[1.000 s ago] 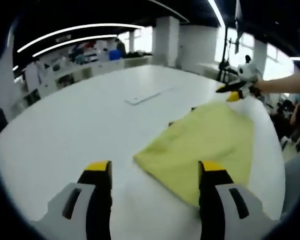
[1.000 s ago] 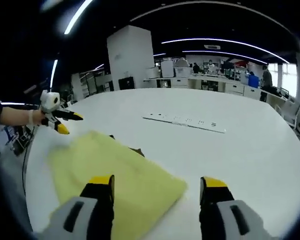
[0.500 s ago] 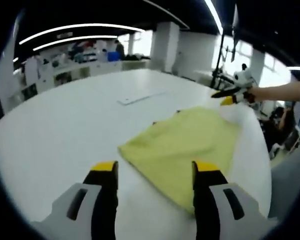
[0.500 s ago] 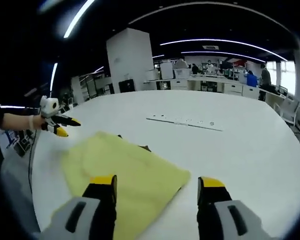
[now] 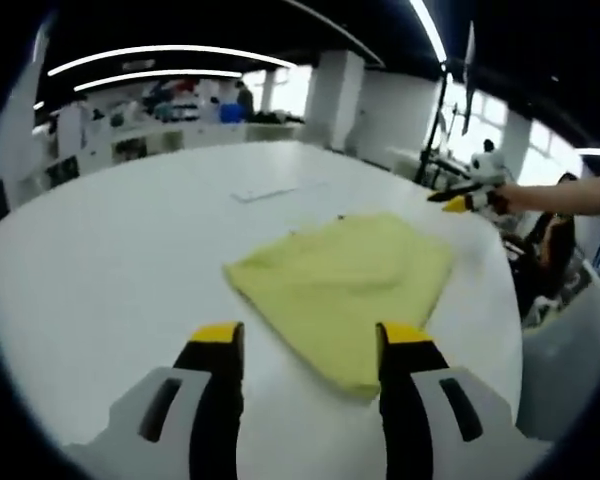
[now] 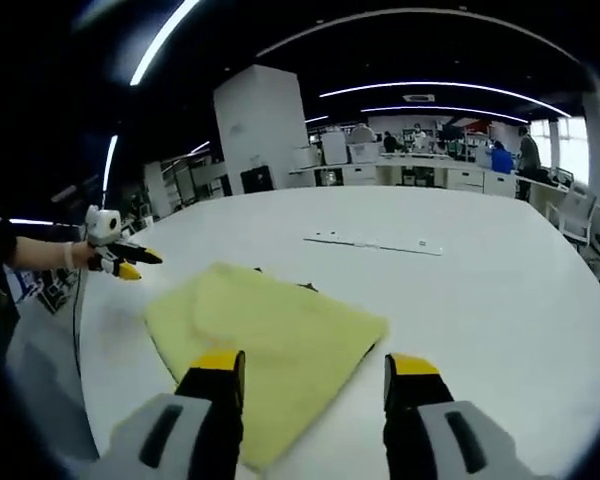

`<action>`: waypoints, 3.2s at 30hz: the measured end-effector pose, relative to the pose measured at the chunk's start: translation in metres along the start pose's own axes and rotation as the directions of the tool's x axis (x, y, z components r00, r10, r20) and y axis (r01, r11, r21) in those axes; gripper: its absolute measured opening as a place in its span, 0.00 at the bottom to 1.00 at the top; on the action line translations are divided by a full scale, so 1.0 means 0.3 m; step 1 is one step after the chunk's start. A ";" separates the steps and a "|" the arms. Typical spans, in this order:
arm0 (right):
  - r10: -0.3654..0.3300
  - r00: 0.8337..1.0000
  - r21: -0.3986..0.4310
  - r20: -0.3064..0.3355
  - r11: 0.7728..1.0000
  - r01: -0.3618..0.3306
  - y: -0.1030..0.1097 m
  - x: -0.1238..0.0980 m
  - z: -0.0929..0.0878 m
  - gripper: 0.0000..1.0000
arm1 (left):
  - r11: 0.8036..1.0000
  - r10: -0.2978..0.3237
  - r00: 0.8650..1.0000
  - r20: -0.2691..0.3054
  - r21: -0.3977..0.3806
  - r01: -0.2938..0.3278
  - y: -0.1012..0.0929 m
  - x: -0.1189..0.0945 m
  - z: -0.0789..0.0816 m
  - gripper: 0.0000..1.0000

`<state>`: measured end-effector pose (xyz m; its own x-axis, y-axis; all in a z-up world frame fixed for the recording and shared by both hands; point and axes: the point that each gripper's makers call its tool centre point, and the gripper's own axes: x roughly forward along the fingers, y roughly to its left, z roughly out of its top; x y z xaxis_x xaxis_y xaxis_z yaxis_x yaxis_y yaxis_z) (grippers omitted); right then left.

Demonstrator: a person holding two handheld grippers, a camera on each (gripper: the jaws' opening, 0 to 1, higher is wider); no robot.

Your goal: Fold the garment on the visible template until the final outline fits inside the template.

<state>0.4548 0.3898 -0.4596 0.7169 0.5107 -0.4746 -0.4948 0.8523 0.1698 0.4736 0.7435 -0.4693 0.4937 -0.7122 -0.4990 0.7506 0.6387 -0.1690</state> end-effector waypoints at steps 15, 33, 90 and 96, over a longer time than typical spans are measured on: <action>0.052 0.997 0.067 -0.048 0.997 -0.049 0.095 -0.080 -0.184 0.41 | 0.997 -0.054 0.997 -0.051 -0.049 0.052 -0.089 -0.022 -0.162 0.44; 0.109 0.988 0.115 -0.112 0.989 -0.096 0.129 -0.061 -0.311 0.20 | 0.992 -0.086 0.993 -0.075 -0.097 0.078 -0.112 0.030 -0.227 0.34; 0.095 0.990 0.041 -0.104 0.995 -0.091 0.102 -0.088 -0.283 0.00 | 0.979 -0.130 0.987 -0.095 -0.169 0.113 -0.124 -0.009 -0.268 0.00; 0.095 0.990 0.063 -0.104 0.994 -0.089 0.116 -0.134 -0.300 0.00 | 0.976 -0.141 0.986 -0.093 -0.182 0.122 -0.161 -0.035 -0.285 0.00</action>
<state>0.3646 0.3888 -0.5123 0.6119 0.5747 -0.5435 -0.5243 0.8091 0.2654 0.3946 0.7450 -0.5287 0.3400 -0.7648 -0.5472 0.7129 0.5891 -0.3804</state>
